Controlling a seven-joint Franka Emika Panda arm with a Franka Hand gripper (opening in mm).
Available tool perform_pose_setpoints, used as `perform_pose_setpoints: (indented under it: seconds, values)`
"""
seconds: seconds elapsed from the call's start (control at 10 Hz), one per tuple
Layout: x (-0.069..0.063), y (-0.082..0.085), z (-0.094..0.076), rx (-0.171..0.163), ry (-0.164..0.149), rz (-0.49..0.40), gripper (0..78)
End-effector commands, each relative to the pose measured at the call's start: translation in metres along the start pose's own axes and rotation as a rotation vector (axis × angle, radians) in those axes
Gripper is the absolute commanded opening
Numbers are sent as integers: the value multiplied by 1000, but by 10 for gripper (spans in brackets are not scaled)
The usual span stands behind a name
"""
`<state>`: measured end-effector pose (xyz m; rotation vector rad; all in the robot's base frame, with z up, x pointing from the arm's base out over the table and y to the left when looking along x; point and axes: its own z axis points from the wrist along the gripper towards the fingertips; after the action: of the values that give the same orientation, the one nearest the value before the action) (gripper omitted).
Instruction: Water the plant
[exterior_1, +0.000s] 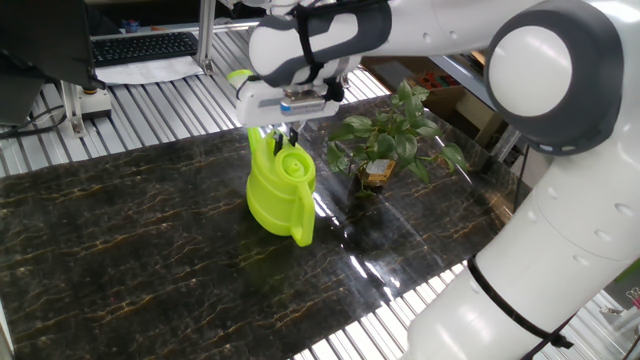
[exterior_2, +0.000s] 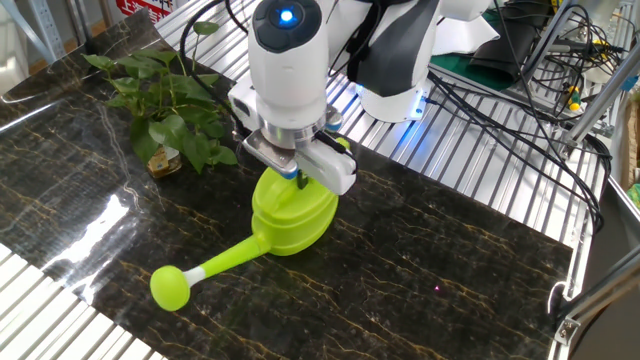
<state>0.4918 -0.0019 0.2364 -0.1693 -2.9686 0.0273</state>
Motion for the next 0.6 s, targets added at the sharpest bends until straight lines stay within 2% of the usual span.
perform_pose_setpoints:
  seconds: [0.1, 0.2, 0.3, 0.5, 0.6]
  values:
    - [25, 15, -11, -35, -5, 88, 11]
    - [30, 16, -12, -67, -2, 128, 11]
    - [35, 16, -15, -83, 6, 171, 11]
    - [44, 15, -23, -92, 55, 238, 11]
    - [49, 14, -26, -114, 84, 281, 11]
